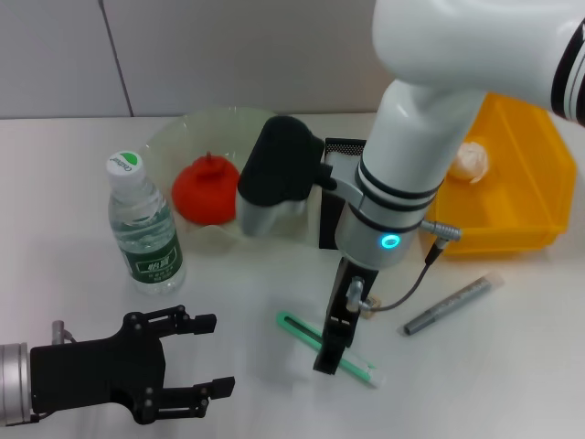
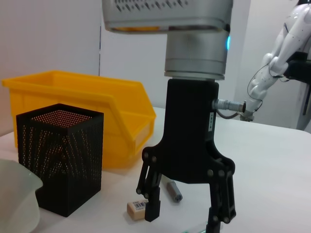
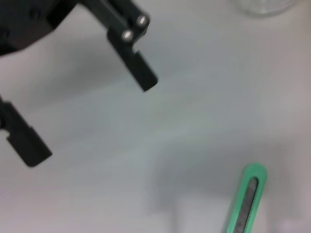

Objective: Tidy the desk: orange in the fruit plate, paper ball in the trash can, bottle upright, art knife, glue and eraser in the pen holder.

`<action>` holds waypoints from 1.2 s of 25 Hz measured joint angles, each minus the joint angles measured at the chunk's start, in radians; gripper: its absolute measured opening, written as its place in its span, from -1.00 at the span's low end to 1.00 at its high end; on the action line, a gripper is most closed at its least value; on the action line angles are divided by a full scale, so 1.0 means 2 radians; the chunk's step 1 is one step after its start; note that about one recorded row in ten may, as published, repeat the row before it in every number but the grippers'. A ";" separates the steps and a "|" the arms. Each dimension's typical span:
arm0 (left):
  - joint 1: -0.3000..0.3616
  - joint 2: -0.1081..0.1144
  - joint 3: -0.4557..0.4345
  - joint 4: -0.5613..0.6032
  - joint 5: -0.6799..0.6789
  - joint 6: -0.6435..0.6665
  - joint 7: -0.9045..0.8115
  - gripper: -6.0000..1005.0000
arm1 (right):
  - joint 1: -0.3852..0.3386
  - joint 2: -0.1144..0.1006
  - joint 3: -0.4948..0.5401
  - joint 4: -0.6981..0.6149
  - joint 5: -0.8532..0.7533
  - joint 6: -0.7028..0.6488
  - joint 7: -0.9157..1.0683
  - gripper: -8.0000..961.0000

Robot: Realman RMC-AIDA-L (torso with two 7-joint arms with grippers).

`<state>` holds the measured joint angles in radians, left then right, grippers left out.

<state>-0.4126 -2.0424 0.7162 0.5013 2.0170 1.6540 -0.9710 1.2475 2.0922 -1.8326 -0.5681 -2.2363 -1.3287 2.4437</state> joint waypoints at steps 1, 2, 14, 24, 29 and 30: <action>0.000 -0.001 0.000 0.000 0.000 0.000 0.000 0.59 | -0.008 0.000 -0.014 -0.014 0.001 0.000 -0.001 0.74; 0.000 -0.001 0.000 0.000 0.000 0.000 0.000 0.59 | -0.008 0.000 -0.014 -0.014 0.001 0.000 -0.001 0.74; 0.000 0.000 0.000 -0.002 0.000 0.001 0.000 0.59 | -0.023 0.000 -0.031 -0.035 0.001 0.007 -0.011 0.74; -0.001 0.000 0.000 -0.003 0.000 0.002 0.000 0.59 | -0.024 0.000 -0.032 -0.037 0.005 0.006 -0.011 0.73; -0.001 -0.001 0.000 -0.003 0.000 0.001 0.000 0.59 | -0.024 0.000 -0.032 -0.038 0.005 0.002 -0.011 0.73; -0.001 -0.001 0.000 -0.003 0.000 0.001 0.000 0.59 | -0.024 0.000 -0.032 -0.038 0.005 0.002 -0.011 0.73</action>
<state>-0.4150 -2.0444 0.7164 0.4962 2.0171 1.6566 -0.9700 1.1995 2.0923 -1.8961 -0.6435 -2.2267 -1.3238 2.4217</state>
